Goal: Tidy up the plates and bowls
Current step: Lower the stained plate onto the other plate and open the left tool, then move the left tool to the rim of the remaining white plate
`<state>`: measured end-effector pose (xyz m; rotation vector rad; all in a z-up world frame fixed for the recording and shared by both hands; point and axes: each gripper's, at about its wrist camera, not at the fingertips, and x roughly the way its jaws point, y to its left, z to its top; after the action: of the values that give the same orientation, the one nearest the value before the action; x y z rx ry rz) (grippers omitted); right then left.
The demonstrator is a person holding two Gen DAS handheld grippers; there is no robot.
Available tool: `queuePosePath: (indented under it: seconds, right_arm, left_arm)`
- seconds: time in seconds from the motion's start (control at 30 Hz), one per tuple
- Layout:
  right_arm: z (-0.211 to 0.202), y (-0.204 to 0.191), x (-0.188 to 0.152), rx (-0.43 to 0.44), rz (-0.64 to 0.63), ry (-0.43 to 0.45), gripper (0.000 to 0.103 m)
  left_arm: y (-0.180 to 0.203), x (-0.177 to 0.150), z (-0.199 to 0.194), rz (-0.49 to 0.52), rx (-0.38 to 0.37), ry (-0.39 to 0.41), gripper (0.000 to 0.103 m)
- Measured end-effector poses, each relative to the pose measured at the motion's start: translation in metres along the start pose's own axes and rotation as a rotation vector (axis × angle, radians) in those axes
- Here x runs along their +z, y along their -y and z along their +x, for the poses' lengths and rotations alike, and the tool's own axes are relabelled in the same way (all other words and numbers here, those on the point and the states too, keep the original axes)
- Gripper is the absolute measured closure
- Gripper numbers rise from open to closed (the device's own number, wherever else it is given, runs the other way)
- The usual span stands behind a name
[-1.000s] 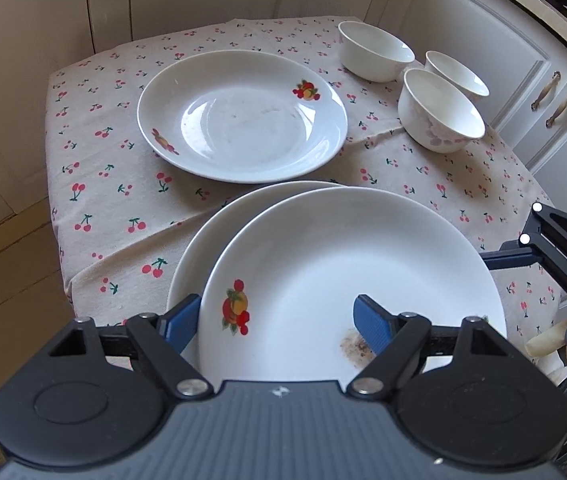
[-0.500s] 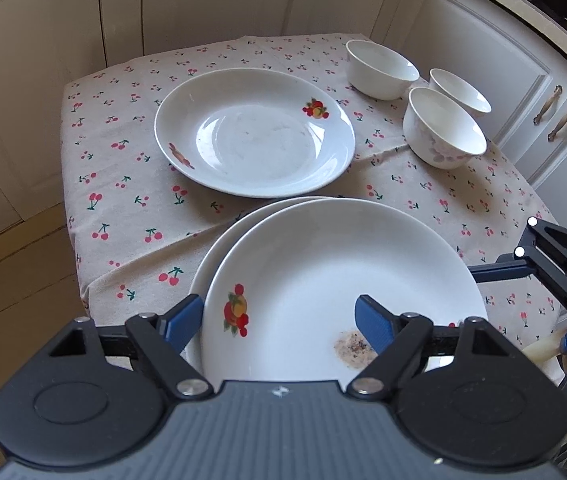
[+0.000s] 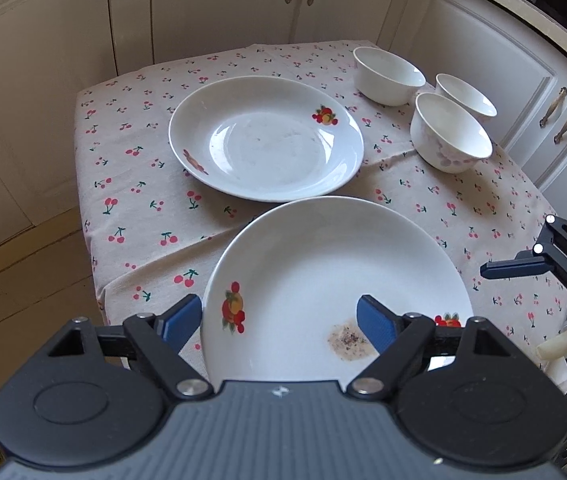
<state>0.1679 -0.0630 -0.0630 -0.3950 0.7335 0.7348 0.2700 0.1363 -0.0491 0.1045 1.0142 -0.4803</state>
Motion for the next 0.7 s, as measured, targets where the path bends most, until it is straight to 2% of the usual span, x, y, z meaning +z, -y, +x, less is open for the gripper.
queuePosePath:
  seconds: [0.13, 0.5, 0.7]
  right_arm:
    - [-0.009, 0.004, 0.0, -0.025, 0.014, 0.023, 0.0]
    - [-0.044, 0.013, -0.01, -0.13, 0.061, 0.093, 0.0]
    - [-0.052, 0.027, -0.013, -0.154, 0.097, 0.118, 0.0]
  left_arm:
    - [0.008, -0.001, -0.011, 0.012, -0.026, 0.046, 0.018]
    - [0.041, -0.01, -0.039, 0.084, 0.025, 0.173, 0.015]
    - [0.051, -0.012, -0.049, 0.104, 0.048, 0.22, 0.013]
